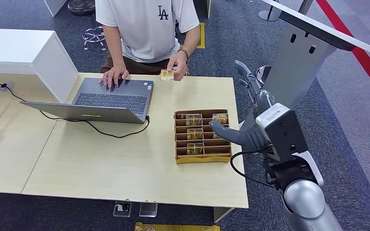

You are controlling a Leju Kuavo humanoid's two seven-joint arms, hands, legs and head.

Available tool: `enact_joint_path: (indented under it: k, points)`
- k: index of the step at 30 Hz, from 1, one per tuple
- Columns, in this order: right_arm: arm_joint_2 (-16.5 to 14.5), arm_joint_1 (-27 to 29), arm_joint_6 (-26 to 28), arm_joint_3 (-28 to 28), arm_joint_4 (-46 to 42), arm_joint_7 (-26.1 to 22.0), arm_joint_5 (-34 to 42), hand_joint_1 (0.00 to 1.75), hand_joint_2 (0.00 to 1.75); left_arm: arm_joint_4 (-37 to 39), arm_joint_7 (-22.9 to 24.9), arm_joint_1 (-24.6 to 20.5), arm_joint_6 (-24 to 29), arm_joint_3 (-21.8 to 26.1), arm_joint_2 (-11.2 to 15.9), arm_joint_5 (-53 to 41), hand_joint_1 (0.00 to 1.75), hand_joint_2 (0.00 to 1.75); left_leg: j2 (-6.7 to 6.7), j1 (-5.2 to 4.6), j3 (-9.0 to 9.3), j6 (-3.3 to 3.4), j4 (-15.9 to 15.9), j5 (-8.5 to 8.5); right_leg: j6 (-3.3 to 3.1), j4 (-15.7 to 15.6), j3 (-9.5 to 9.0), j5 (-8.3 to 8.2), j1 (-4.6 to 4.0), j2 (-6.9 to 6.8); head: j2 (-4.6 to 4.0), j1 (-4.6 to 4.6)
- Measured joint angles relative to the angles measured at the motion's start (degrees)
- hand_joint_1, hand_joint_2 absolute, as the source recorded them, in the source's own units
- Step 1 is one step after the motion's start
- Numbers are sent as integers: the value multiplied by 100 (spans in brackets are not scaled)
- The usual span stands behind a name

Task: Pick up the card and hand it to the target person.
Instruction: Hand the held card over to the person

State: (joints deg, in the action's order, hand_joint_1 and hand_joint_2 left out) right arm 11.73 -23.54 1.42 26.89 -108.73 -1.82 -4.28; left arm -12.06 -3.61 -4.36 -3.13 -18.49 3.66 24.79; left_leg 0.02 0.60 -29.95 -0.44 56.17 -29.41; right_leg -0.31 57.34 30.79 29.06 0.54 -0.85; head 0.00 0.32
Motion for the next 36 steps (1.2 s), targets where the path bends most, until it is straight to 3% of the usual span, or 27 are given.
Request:
enact_joint_path:
  k: [5, 10, 15, 19, 23, 29, 36]
  points:
    - [54, 41, -280, -176, 460, -249, 1871, 0, 175, -1, 22, -2, 28, -2, -1, 56, 0, 0, 0, 0, 0, 0, 0, 0, 0, 0, -1, 0, 0, 0, 0, -2]
    - [155, 146, -1028, -344, 1151, -619, 3272, 0, 175, -1, 45, -7, 31, -26, -1, 104, 0, 0, -2, 0, 0, 0, 0, 0, 0, -1, 1, 0, 0, -2, 0, -5]
    - [230, 399, -1405, -480, 1948, -1170, 3664, 0, 175, 0, 52, -6, 45, -98, -1, 160, 0, 0, -6, 0, -10, 0, 1, 0, 2, 0, 6, 1, 0, -6, 0, -2]
    - [285, 569, -1527, -563, 2396, -1252, 3551, 0, 0, 0, 53, -14, 54, -128, -1, 194, 0, 0, -5, 0, -8, 0, 1, -1, 2, -2, 7, 2, 0, -5, 0, -2]
    - [386, 825, -1289, -649, 2665, -1366, 2903, 0, 0, 0, 50, -10, 67, -146, -1, 266, 0, 0, -6, 0, -10, 0, 1, -1, 2, -2, 8, 2, 0, -5, 0, -14]
    - [533, 1060, -112, -826, 2706, -1147, 1167, 0, 0, 1, 34, -10, 80, -151, 2, 345, 0, 0, -4, 0, -8, 1, 3, -1, 2, -2, 6, 1, 0, -4, 0, -4]
    - [570, 1240, -90, -1020, 2517, -1087, 931, 0, 0, 0, 31, -10, 81, -167, 2, 363, 0, 0, -3, 0, -7, 0, 2, -1, 2, -1, 7, 1, 0, -3, 0, -11]
